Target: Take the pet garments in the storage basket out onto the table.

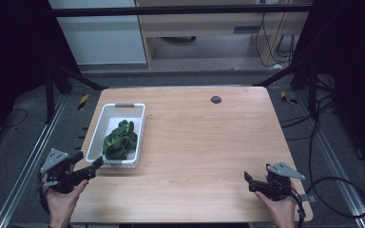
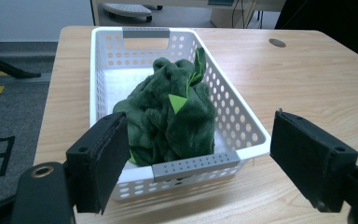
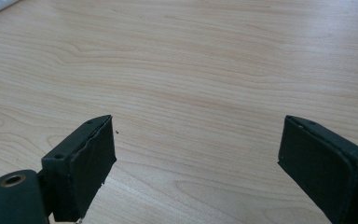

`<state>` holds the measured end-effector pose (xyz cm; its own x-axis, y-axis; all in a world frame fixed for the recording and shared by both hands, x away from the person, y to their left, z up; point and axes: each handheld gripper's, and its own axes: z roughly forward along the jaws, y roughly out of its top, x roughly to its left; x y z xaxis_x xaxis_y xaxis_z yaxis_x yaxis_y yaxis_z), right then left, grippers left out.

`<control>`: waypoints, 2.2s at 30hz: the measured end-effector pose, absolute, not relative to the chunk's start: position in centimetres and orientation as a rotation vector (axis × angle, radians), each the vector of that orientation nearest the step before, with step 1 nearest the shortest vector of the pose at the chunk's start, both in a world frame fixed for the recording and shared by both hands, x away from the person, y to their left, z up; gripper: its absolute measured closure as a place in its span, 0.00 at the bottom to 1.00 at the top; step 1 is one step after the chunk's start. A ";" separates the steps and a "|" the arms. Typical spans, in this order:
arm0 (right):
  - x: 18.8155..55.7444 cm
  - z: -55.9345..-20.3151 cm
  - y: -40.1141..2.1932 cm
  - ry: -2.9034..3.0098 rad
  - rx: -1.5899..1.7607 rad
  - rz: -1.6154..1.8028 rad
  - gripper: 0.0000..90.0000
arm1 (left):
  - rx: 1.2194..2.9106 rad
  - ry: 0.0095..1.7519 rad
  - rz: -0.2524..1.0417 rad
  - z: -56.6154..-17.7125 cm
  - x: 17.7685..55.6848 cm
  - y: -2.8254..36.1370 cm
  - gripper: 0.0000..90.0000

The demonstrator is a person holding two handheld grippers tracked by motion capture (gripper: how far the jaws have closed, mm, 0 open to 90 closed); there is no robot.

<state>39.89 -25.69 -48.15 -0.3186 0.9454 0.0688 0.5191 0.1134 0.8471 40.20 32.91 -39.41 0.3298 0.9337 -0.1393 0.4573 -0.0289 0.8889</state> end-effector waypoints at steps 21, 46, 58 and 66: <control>40.1 -48.2 -25.7 1.906 1.418 1.106 0.11 | 1.678 1.279 0.629 -38.5 43.0 32.2 0.21; 40.3 -48.3 -25.8 1.933 1.407 1.103 0.11 | 1.795 1.295 0.588 -38.4 46.8 31.1 0.19; 40.4 -48.3 -25.8 1.942 1.416 1.099 0.11 | 1.882 1.310 0.567 -39.0 48.4 30.3 0.18; 40.4 -48.4 -25.7 1.945 1.421 1.099 0.11 | 1.920 1.314 0.564 -38.8 49.3 30.0 0.17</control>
<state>40.39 -25.75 -48.36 -0.3387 0.9382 0.0711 0.5448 0.1339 0.8278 49.25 30.03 -38.76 0.3816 0.9232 -0.0456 0.6030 -0.2112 0.7693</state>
